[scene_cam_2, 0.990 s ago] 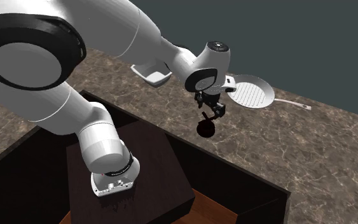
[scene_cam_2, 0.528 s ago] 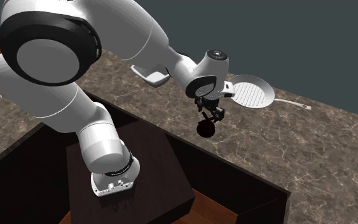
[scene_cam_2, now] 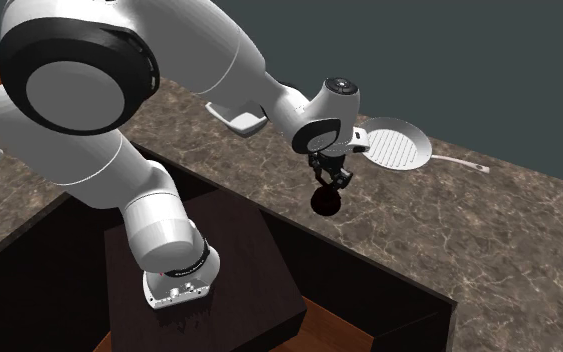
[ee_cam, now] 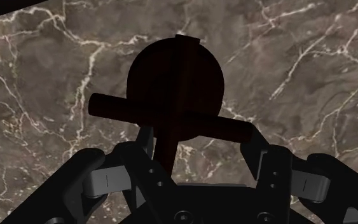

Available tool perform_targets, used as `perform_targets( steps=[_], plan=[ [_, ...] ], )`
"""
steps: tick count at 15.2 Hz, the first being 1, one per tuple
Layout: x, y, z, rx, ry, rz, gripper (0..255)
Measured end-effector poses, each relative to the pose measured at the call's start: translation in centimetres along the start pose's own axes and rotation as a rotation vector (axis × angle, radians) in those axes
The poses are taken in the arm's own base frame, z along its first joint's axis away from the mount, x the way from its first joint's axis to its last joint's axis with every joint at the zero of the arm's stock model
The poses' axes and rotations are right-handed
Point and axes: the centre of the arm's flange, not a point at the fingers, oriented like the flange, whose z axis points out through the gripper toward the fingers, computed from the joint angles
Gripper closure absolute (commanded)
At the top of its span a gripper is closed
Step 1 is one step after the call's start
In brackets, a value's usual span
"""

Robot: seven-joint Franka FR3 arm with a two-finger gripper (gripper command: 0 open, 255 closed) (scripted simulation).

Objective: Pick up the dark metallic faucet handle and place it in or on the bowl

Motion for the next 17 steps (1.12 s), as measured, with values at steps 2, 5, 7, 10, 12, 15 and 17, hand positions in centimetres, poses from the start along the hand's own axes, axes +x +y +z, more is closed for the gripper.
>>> perform_targets(
  steps=[2,5,7,10,12,15,17],
  plan=[
    [0.0,0.0,0.0,0.0,0.0,-0.001,255],
    [0.1,0.0,0.0,0.0,0.0,-0.001,255],
    [0.1,0.0,0.0,0.0,0.0,-0.001,255],
    [0.0,0.0,-0.9,0.001,-0.004,0.0,255],
    [-0.1,-0.1,-2.0,0.001,-0.005,0.0,255],
    [0.2,-0.1,-3.4,0.002,-0.005,0.0,255],
    [0.2,0.0,-4.6,0.002,-0.005,0.0,255]
  ],
)
